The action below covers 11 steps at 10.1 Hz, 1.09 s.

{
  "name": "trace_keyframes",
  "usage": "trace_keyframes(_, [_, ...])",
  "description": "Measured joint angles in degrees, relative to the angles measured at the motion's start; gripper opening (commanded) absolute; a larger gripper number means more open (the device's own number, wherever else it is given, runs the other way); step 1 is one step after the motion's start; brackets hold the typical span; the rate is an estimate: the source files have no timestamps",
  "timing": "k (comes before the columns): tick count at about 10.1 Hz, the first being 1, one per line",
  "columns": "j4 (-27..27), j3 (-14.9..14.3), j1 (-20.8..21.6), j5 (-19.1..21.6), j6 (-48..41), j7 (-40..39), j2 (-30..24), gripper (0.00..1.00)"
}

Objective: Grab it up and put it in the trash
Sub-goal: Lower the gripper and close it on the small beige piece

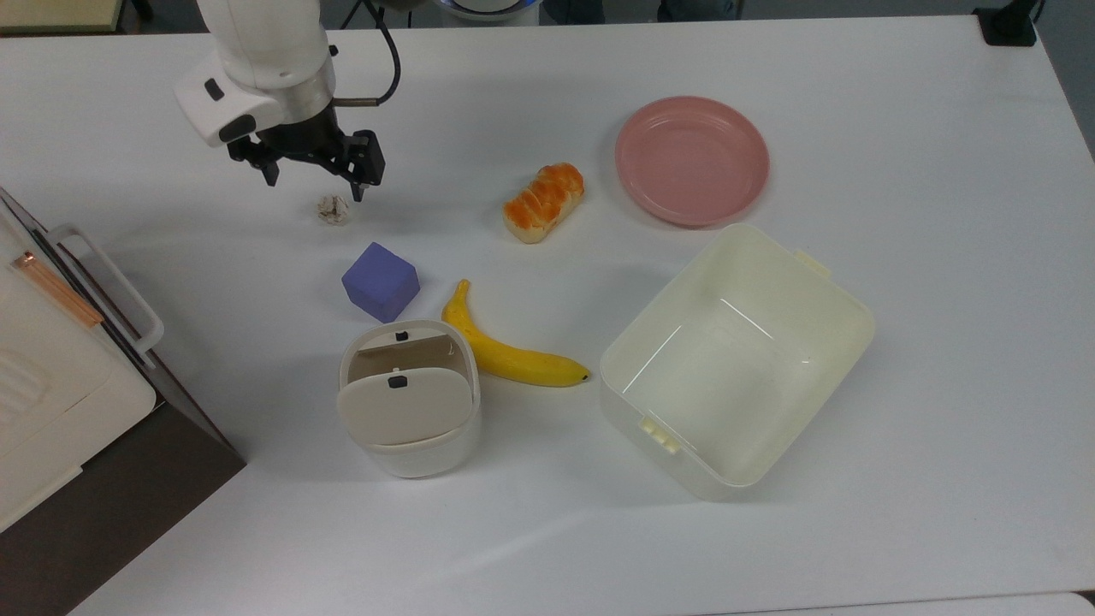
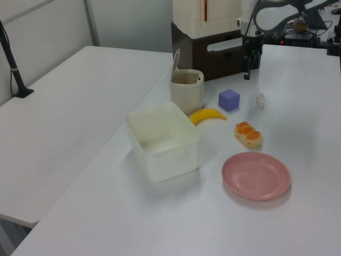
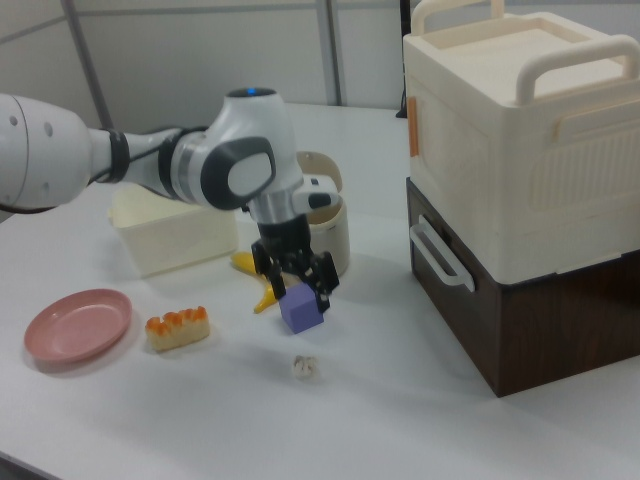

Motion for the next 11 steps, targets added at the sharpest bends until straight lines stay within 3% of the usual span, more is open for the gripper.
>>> trace_keyframes(1, [-2.85, -2.93, 1.99, 0.0, 2.68, -2.15, -0.01, 1.0])
trace_keyframes(4, [-11.79, -4.25, 4.8, -3.26, 12.58, -2.92, 0.52, 0.96])
trace_keyframes(5, [-13.14, -4.3, 4.84, -4.53, 13.4, -2.92, 0.58, 0.82])
trace_keyframes(6, [-14.11, -4.47, 4.82, -5.57, 13.48, -2.92, 0.62, 0.51])
trace_keyframes(8, [-14.98, -4.81, 4.56, -6.29, 13.49, -2.95, 1.04, 0.16])
trace_keyframes(9, [-14.99, -4.96, 4.35, -6.32, 13.5, -3.42, 1.38, 0.04])
trace_keyframes(11, [-14.74, -4.96, 4.27, -6.33, 13.51, -3.47, 1.25, 0.0])
